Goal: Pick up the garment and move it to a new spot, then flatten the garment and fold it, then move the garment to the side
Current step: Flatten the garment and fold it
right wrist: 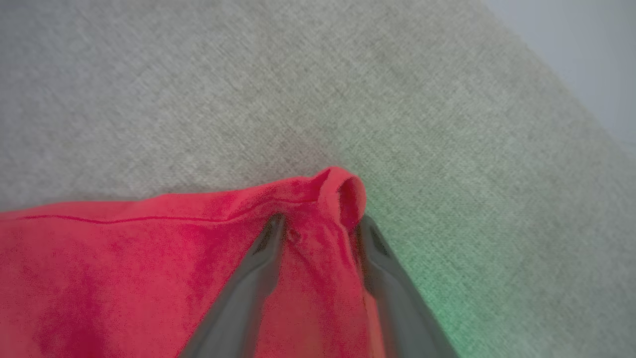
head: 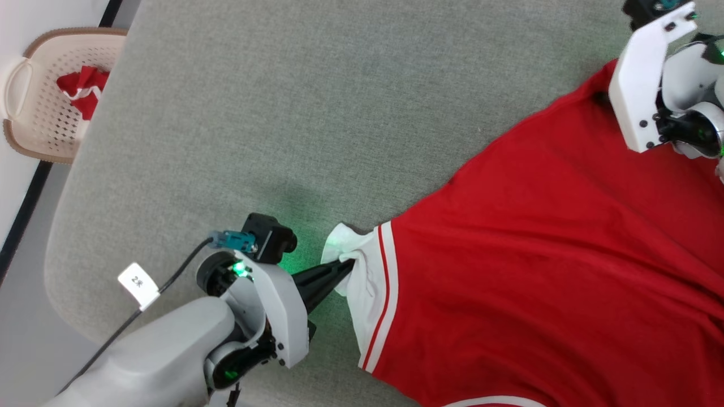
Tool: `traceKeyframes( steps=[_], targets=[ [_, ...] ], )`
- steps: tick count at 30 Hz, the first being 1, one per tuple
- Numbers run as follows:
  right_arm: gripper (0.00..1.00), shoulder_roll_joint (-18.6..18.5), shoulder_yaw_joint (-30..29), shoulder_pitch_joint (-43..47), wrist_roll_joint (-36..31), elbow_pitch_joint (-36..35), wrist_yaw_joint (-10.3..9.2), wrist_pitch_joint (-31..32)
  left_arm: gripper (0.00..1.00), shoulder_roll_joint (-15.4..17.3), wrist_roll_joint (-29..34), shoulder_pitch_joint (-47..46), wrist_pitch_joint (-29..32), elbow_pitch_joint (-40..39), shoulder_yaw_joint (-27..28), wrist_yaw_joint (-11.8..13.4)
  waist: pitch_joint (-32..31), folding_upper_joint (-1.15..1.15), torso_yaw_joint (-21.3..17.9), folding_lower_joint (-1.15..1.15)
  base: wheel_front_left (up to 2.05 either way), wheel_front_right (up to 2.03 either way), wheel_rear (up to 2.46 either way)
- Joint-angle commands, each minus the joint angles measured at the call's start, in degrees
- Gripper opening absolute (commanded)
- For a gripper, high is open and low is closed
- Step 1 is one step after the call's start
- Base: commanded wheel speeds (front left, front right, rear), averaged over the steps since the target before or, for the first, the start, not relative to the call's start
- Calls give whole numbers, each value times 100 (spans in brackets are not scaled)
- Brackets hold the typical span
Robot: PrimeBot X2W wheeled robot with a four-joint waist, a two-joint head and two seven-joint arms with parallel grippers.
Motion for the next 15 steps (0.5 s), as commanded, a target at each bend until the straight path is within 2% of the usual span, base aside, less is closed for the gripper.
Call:
traceKeyframes(
  steps=[1,7,15],
  targets=[
    [0,-2,282,399,40,196,0,211,0,78,10,47,96,279,-59,95,-8,0,-16,0,0,0,0],
    [0,37,329,7,289,280,-5,-191,0,176,45,-215,190,372,13,41,-145,0,-179,0,0,0,0],
    [0,-70,408,-314,617,4,-4,-754,0,632,175,-1095,688,77,243,179,-538,0,-607,0,0,0,0]
  ],
)
